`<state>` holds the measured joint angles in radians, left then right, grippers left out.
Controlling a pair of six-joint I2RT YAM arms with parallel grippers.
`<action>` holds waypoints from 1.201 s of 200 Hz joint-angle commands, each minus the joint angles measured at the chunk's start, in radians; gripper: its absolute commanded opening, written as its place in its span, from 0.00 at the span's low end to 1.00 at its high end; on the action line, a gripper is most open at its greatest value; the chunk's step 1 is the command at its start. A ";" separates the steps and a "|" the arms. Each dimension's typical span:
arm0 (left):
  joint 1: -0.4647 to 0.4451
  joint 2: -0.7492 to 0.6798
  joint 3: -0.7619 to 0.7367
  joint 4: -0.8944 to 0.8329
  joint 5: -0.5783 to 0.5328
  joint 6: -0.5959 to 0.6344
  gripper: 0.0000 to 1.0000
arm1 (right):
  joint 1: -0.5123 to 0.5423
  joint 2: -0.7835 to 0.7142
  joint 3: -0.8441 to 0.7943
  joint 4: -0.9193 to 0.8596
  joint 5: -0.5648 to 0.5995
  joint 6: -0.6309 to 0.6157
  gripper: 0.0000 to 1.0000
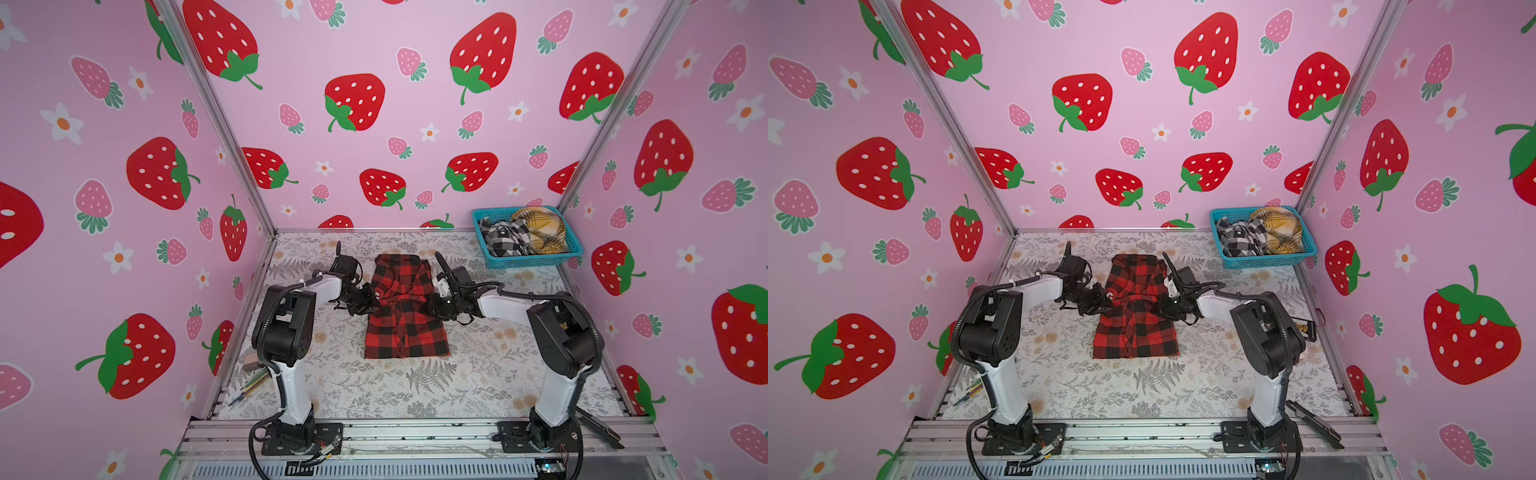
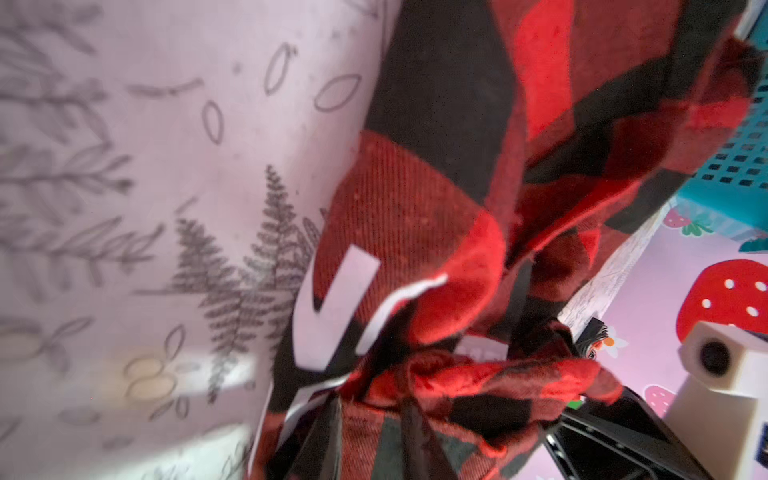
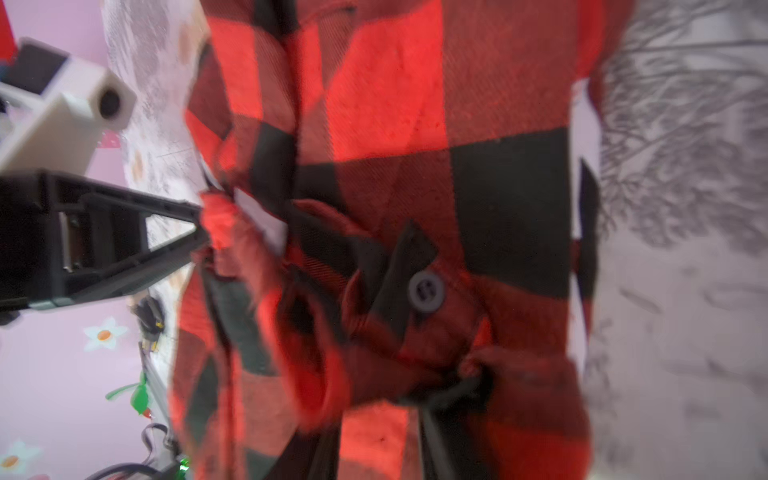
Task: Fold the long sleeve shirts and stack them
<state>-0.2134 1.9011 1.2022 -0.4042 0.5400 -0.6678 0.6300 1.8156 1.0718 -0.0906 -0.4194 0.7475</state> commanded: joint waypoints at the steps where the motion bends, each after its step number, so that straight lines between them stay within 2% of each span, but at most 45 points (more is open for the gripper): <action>1: -0.001 -0.192 -0.007 -0.095 -0.064 0.048 0.32 | 0.017 -0.165 0.018 -0.125 0.123 -0.057 0.51; 21: -0.003 -0.357 -0.058 -0.122 -0.078 0.086 0.37 | 0.020 -0.263 -0.018 -0.139 0.149 -0.088 0.55; 33: -0.001 -0.429 -0.094 -0.127 -0.057 0.089 0.37 | 0.020 -0.271 -0.013 -0.136 0.120 -0.106 0.52; 49: -0.008 -0.470 -0.135 -0.116 0.002 0.071 0.31 | 0.019 -0.225 0.025 -0.140 0.102 -0.130 0.42; 74: -0.049 -0.444 -0.212 -0.082 0.053 0.026 0.18 | 0.015 -0.112 0.096 -0.114 0.092 -0.146 0.30; 98: -0.066 -0.421 -0.309 0.012 0.078 -0.030 0.12 | 0.013 0.017 0.180 -0.118 0.091 -0.158 0.25; 125: -0.067 -0.322 -0.326 0.025 0.099 -0.027 0.07 | -0.009 0.135 0.234 -0.120 0.121 -0.161 0.22; 127: -0.067 -0.316 -0.327 0.024 0.099 -0.028 0.03 | -0.011 0.144 0.237 -0.120 0.121 -0.162 0.22; 132: -0.067 -0.301 -0.330 0.023 0.097 -0.026 0.01 | -0.014 0.162 0.246 -0.119 0.127 -0.163 0.22; 155: -0.067 -0.259 -0.348 0.022 0.074 -0.016 0.00 | -0.017 0.231 0.279 -0.122 0.107 -0.159 0.21; 176: -0.067 -0.218 -0.358 0.002 0.071 0.011 0.00 | -0.012 0.236 0.295 -0.137 0.089 -0.159 0.26; 202: -0.067 -0.252 -0.370 -0.022 0.065 0.033 0.00 | -0.009 0.114 0.293 -0.169 0.110 -0.171 0.49; 210: -0.067 -0.289 -0.369 -0.034 0.062 0.037 0.00 | -0.007 0.062 0.290 -0.185 0.122 -0.177 0.51; 223: -0.067 -0.364 -0.357 -0.075 0.049 0.047 0.05 | -0.004 -0.029 0.272 -0.230 0.159 -0.180 0.55; 229: -0.067 -0.401 -0.345 -0.109 0.031 0.056 0.12 | -0.003 -0.070 0.257 -0.255 0.172 -0.180 0.56; 240: -0.066 -0.468 -0.318 -0.173 -0.012 0.077 0.15 | -0.003 -0.153 0.208 -0.294 0.192 -0.176 0.56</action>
<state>-0.2806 1.5661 0.8333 -0.4450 0.5838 -0.6407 0.6201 1.8507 1.3312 -0.2874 -0.2852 0.5808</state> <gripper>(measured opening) 0.119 0.556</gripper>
